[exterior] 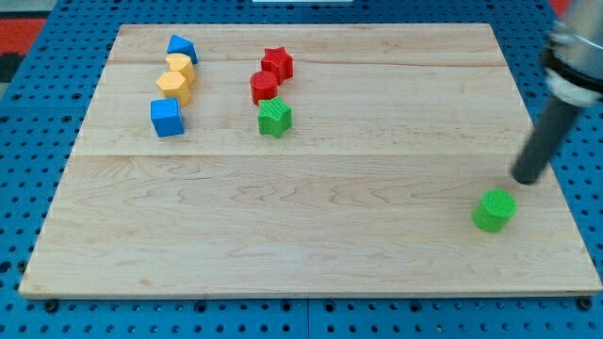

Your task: Move green star towards the green circle

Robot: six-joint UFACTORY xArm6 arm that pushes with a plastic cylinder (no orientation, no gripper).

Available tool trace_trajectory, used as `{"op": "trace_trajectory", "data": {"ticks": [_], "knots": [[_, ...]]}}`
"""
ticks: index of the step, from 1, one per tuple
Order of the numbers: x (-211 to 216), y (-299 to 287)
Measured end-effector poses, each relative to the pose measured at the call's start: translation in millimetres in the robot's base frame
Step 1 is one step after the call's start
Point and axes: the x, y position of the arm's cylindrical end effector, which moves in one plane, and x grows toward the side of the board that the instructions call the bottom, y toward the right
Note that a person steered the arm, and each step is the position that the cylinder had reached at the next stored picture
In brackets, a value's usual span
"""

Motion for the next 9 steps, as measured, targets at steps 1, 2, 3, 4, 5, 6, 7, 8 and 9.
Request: {"op": "trace_trajectory", "data": {"ticks": [1, 2, 3, 4, 5, 6, 7, 8, 9], "knots": [[22.3, -20.4], [8.0, -32.0], [26.6, -51.2], [42.4, -47.1], [-6.3, -59.8], [-39.3, -155.0], [-36.9, -301.7], [-108.1, -378.7], [-141.1, -353.7]]}}
